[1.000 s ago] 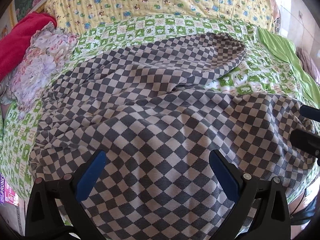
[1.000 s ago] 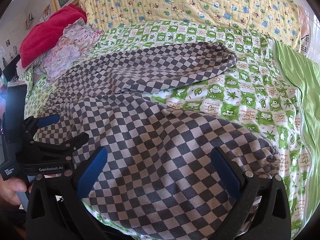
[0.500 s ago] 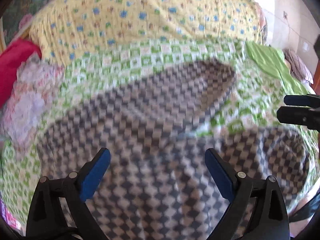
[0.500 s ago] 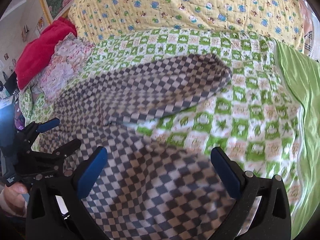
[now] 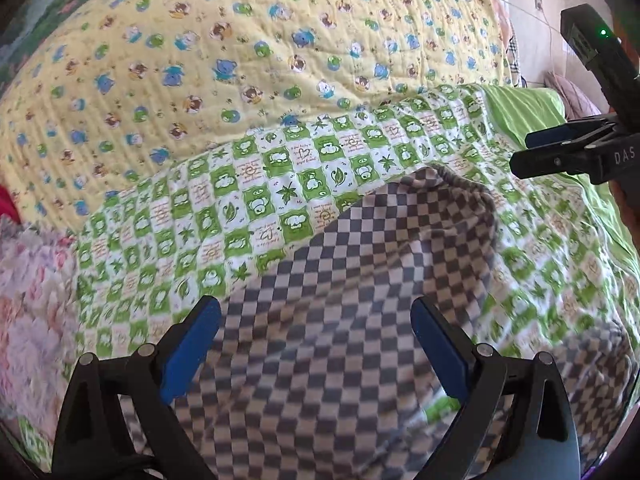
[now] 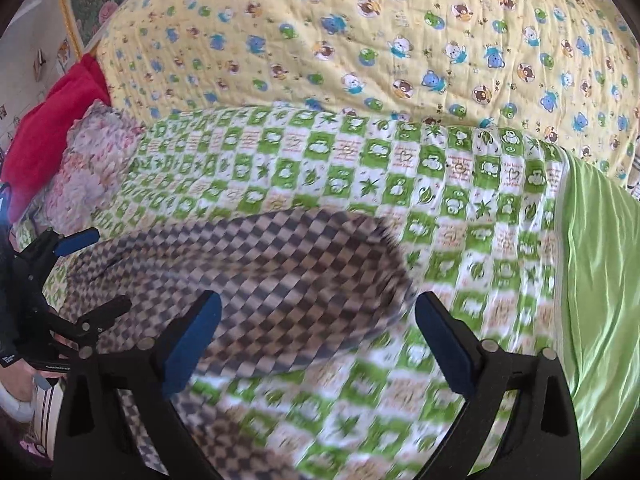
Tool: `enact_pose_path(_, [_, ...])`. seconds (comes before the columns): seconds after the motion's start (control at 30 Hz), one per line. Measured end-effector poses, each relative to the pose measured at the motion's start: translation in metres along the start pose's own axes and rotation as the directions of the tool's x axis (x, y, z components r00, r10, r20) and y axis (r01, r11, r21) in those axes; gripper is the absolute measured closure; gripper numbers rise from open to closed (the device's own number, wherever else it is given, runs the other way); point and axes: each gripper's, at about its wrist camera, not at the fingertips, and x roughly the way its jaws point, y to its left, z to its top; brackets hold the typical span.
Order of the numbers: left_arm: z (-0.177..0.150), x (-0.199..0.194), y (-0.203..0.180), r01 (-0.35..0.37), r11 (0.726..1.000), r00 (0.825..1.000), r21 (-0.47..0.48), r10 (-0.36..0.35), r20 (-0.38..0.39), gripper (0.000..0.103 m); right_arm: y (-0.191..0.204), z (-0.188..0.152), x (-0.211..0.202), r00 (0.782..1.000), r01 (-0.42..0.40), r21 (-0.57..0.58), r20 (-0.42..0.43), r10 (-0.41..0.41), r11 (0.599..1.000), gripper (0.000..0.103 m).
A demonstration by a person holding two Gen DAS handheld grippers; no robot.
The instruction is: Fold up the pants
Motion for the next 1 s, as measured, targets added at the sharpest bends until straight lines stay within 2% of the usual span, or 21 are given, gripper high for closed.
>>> enact_pose_path(0.13, [0.02, 0.044, 0.009, 0.001, 0.999, 0.999, 0.042, 0.001, -0.033, 0.006, -0.023, 0.025, 0.04, 0.998, 0.008, -0.005, -0.065, -0.009, 1.0, 0.017])
enact_pose_path(0.2, [0.029, 0.066, 0.01, -0.004, 0.998, 0.999, 0.06, 0.007, -0.054, 0.007, -0.031, 0.034, 0.059, 0.995, 0.016, -0.007, -0.095, -0.016, 1.0, 0.023])
enact_pose_path(0.3, [0.041, 0.102, 0.011, 0.02, 0.997, 0.995, 0.079, -0.012, -0.096, 0.007, -0.044, 0.044, 0.09, 0.989, 0.015, 0.004, -0.144, -0.014, 1.0, 0.028])
enact_pose_path(0.53, [0.053, 0.176, 0.005, 0.053, 0.992, 0.98, 0.112, -0.03, -0.196, 0.008, -0.056, 0.051, 0.14, 0.974, 0.0, 0.005, -0.226, 0.001, 1.0, 0.033])
enact_pose_path(0.63, [0.053, 0.194, 0.001, 0.078, 0.989, 0.972, 0.129, -0.047, -0.232, 0.012, -0.059, 0.052, 0.151, 0.969, -0.034, 0.031, -0.245, 0.04, 0.999, 0.037])
enact_pose_path(0.67, [0.052, 0.199, -0.001, 0.093, 0.987, 0.967, 0.131, -0.058, -0.246, 0.019, -0.06, 0.053, 0.155, 0.966, -0.048, 0.045, -0.251, 0.057, 0.998, 0.042])
enact_pose_path(0.73, [0.051, 0.206, -0.002, 0.148, 0.983, 0.954, 0.109, -0.113, -0.279, 0.036, -0.061, 0.052, 0.159, 0.958, -0.107, 0.091, -0.257, 0.128, 0.99, 0.061])
enact_pose_path(0.77, [0.052, 0.207, -0.003, 0.177, 0.979, 0.948, 0.096, -0.143, -0.286, 0.056, -0.061, 0.052, 0.159, 0.957, -0.117, 0.11, -0.254, 0.142, 0.987, 0.072])
enact_pose_path(0.8, [0.052, 0.205, -0.004, 0.214, 0.974, 0.938, 0.081, -0.182, -0.295, 0.076, -0.061, 0.051, 0.155, 0.961, -0.114, 0.117, -0.24, 0.14, 0.987, 0.073])
enact_pose_path(0.83, [0.053, 0.201, -0.006, 0.225, 0.972, 0.932, 0.073, -0.194, -0.305, 0.084, -0.058, 0.05, 0.149, 0.963, -0.126, 0.122, -0.224, 0.151, 0.984, 0.074])
enact_pose_path(0.87, [0.053, 0.196, -0.009, 0.221, 0.972, 0.933, 0.077, -0.188, -0.307, 0.091, -0.056, 0.049, 0.14, 0.964, -0.138, 0.127, -0.208, 0.163, 0.982, 0.076])
enact_pose_path(1.0, [0.05, 0.147, -0.013, 0.263, 0.963, 0.936, 0.059, -0.24, -0.259, 0.095, -0.048, 0.036, 0.091, 0.967, -0.199, 0.136, -0.136, 0.217, 0.971, 0.079])
